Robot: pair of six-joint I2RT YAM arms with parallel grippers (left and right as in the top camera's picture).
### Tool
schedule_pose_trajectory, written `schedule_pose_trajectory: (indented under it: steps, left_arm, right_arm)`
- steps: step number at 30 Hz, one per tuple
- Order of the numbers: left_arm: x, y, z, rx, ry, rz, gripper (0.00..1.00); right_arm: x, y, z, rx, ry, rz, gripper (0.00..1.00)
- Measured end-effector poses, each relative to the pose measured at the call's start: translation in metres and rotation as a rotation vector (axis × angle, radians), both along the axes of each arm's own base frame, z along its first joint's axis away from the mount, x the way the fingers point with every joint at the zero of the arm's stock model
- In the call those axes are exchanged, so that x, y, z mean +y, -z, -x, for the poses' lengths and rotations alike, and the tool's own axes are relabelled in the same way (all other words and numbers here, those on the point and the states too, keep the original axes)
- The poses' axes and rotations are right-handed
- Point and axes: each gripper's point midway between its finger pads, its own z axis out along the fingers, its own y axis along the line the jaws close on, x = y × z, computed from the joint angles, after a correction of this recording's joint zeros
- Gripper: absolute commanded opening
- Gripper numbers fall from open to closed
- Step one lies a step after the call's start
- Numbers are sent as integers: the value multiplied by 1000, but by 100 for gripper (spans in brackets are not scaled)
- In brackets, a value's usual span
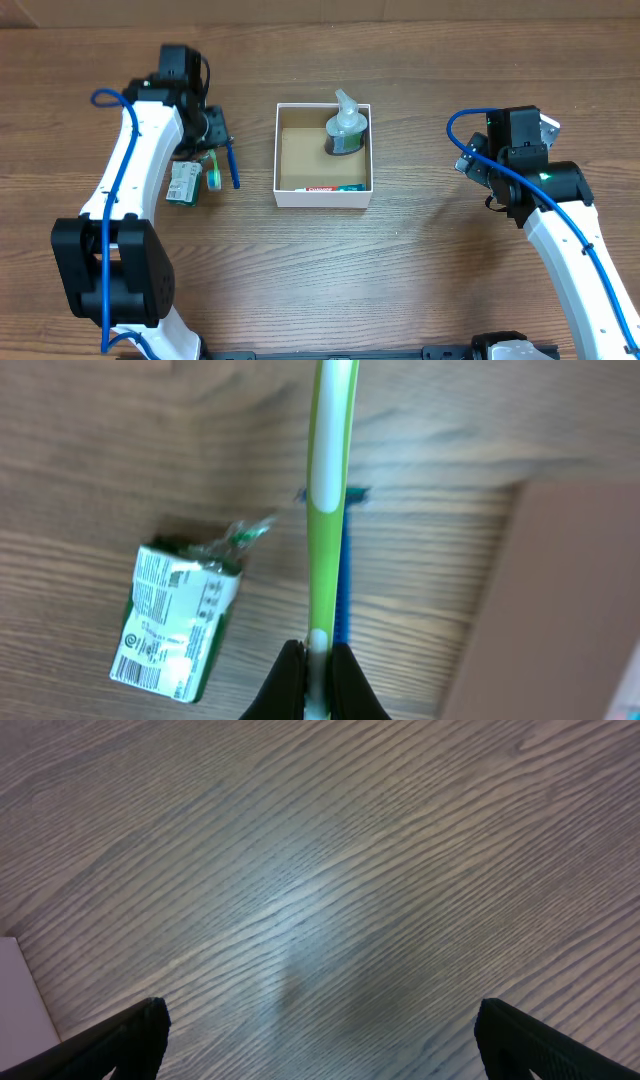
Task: Pack container
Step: 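Carry the toothbrush into the box and release it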
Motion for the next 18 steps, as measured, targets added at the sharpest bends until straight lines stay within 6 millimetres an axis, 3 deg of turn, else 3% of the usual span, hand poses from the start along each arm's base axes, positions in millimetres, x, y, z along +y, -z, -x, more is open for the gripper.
schedule_pose_trajectory:
  steps: [4,7,18]
  left_arm:
    - [-26,-39,-14,-71,43,11,4]
    - [-55,-58,-20,-120,74,31,4]
    - [-157,-67,-7,-168,90,142,5]
  right_arm:
    - [0,0,0,0,-1,0,100]
    - [0,0,0,0,0,0,100]
    - [0,0,0,0,0,1,100]
